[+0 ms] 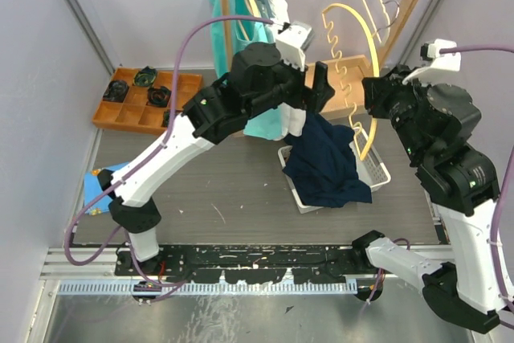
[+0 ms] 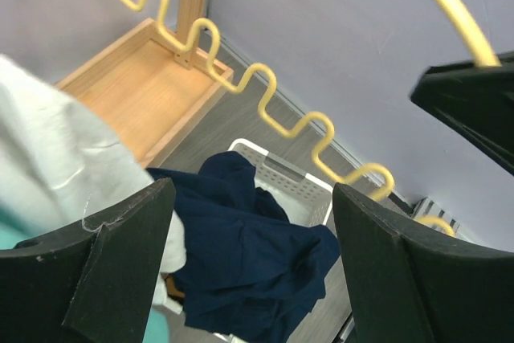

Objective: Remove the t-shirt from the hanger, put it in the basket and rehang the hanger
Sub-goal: Place the hanger on the clothesline.

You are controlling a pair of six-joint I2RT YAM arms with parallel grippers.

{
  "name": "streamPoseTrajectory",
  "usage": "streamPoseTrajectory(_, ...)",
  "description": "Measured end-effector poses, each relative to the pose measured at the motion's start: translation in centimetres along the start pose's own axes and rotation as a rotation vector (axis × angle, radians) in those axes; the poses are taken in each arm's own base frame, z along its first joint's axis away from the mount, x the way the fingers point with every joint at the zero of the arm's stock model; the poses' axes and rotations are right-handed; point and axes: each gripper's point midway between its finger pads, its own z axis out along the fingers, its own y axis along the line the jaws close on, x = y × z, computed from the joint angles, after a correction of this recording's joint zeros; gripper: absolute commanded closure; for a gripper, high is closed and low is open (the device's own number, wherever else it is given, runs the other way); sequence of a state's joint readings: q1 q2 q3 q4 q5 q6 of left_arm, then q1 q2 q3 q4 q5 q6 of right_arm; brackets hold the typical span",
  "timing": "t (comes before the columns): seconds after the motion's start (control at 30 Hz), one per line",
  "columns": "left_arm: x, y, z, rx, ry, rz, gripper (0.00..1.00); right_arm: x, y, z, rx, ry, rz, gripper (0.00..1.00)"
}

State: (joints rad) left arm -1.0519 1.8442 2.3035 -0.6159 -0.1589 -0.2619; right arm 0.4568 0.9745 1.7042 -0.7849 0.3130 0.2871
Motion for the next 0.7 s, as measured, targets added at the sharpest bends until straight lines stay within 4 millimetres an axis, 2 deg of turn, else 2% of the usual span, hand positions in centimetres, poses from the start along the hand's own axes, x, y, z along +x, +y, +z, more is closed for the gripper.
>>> streamPoseTrajectory(0.17, -3.0, 0.8, -4.0, -0.027, -0.054, -0.004, 0.14, 0.0, -0.7, 2.0, 0.060, -0.003, -0.063, 0.99)
streamPoseTrajectory(0.3, -6.2, 1.1, -7.8, -0.032, -0.135, -0.016, 0.14, 0.4, -0.6, 4.4, 0.083, 0.005, -0.122, 0.99)
streamPoseTrajectory(0.37, -7.1, 1.3, -9.4, -0.037, -0.160, -0.021, 0.14, 0.7, -0.5, 5.5, 0.089, 0.010, -0.150, 0.99)
streamPoseTrajectory(0.53, -7.3, 2.2, -11.8, -0.064, -0.170, -0.023, 0.14, 0.4, 0.3, 8.3, 0.086, 0.005, -0.218, 0.99)
streamPoseTrajectory(0.7, -6.2, 3.1, -12.9, -0.099, -0.141, -0.007, 0.14, -1.7, 1.5, 11.7, 0.065, -0.027, -0.266, 1.00)
